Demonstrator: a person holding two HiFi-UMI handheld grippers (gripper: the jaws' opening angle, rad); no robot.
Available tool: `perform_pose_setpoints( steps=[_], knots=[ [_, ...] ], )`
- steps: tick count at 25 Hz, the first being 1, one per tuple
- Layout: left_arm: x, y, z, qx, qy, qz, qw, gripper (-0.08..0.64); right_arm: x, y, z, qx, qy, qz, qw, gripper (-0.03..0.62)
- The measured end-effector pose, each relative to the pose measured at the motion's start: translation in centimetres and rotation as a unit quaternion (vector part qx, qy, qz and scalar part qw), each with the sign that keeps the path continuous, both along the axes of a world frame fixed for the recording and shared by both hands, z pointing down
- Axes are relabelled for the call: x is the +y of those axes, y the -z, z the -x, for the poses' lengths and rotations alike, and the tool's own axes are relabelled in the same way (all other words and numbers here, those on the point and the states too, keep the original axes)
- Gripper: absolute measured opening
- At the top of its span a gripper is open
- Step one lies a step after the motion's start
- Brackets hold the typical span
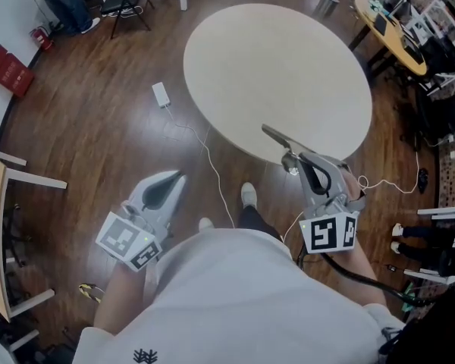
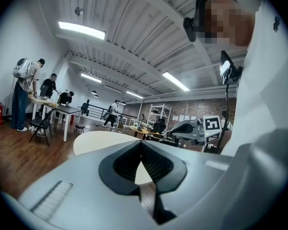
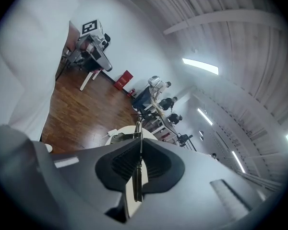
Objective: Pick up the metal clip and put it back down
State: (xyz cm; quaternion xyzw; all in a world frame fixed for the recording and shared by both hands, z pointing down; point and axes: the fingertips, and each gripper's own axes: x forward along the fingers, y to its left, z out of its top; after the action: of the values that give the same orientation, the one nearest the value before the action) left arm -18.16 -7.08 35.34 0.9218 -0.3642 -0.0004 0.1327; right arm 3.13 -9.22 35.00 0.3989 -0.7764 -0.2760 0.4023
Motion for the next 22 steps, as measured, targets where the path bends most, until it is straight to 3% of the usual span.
perform_pose_setpoints(
  steps=[5, 12, 22],
  knots=[
    [0.9, 0.1, -0.4, -0.002, -0.009, -0.007, 0.9999, -0.003, 2.2, 1.9, 0.6, 0.0, 0.003, -0.011, 1.0, 0.008],
    [1.2, 0.6, -1.4, 0.014, -0.016, -0.019, 0.9996, -0.002, 1.2, 1.7, -0.2, -0.001, 0.003, -0.014, 1.0, 0.008],
    [-1.3, 0.6, -3.0, 0.01, 0.005, -0.016, 0.9998, -0.002, -5.6, -5.3, -5.3, 0.011, -0.007, 0.033, 0.999, 0.008]
  ],
)
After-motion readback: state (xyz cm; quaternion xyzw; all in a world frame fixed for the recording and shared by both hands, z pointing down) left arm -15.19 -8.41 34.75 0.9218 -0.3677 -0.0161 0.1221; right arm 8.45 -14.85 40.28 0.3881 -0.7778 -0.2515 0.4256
